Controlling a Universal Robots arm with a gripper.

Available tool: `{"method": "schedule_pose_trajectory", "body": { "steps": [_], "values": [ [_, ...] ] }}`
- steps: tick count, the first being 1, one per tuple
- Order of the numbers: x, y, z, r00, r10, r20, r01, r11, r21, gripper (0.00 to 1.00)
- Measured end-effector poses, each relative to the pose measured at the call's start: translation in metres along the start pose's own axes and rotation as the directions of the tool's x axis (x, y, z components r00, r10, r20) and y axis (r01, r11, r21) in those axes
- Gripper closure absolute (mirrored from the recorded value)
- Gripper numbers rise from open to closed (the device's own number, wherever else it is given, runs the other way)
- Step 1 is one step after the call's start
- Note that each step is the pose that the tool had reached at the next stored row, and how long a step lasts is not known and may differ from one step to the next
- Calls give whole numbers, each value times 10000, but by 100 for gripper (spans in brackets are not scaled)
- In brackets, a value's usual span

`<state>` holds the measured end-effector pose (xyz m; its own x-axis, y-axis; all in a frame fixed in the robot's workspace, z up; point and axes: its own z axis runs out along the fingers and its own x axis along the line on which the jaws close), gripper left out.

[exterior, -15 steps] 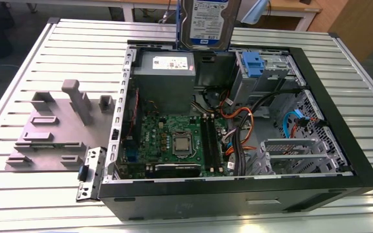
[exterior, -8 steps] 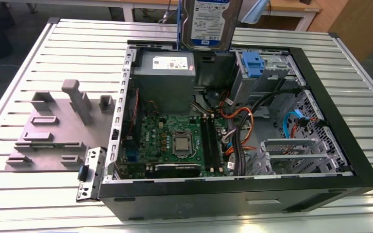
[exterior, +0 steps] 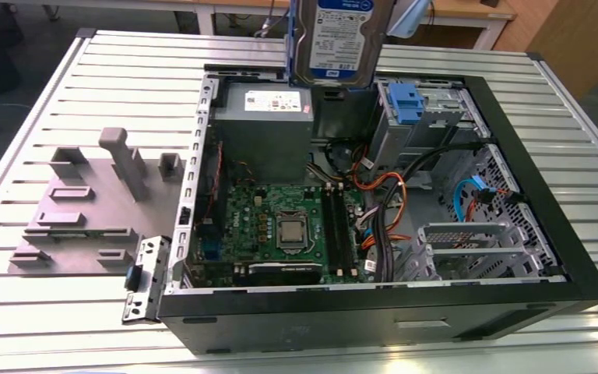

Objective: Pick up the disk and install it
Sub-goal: 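Pick up the disk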

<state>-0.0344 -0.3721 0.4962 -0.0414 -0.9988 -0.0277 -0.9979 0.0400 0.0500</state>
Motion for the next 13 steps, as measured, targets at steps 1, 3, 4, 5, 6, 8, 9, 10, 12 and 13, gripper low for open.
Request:
{"method": "schedule_pose_trajectory", "body": {
  "steps": [1, 3, 4, 5, 6, 8, 9, 10, 12, 13],
  "values": [
    [10, -5, 3, 10000, 0, 1, 0, 10000, 0, 65],
    [28, -14, 8, 10000, 0, 0, 0, 10000, 0, 65],
    [37, -18, 11, 10000, -1, 1, 1, 10000, 1, 65],
    [47, -22, 14, 10000, 0, 1, 0, 10000, 0, 65],
    [61, -26, 16, 10000, 0, 0, 0, 10000, 0, 65],
    [89, -31, 21, 10000, 0, 1, 0, 10000, 0, 65],
    [104, -34, 23, 10000, -1, 1, 1, 10000, 0, 65],
    [118, -36, 25, 10000, 0, 0, 0, 10000, 0, 65],
    [147, -41, 29, 10000, 0, 0, 0, 10000, 0, 65],
    [163, -44, 31, 10000, 0, 1, 0, 10000, 0, 65]
  ]
}}
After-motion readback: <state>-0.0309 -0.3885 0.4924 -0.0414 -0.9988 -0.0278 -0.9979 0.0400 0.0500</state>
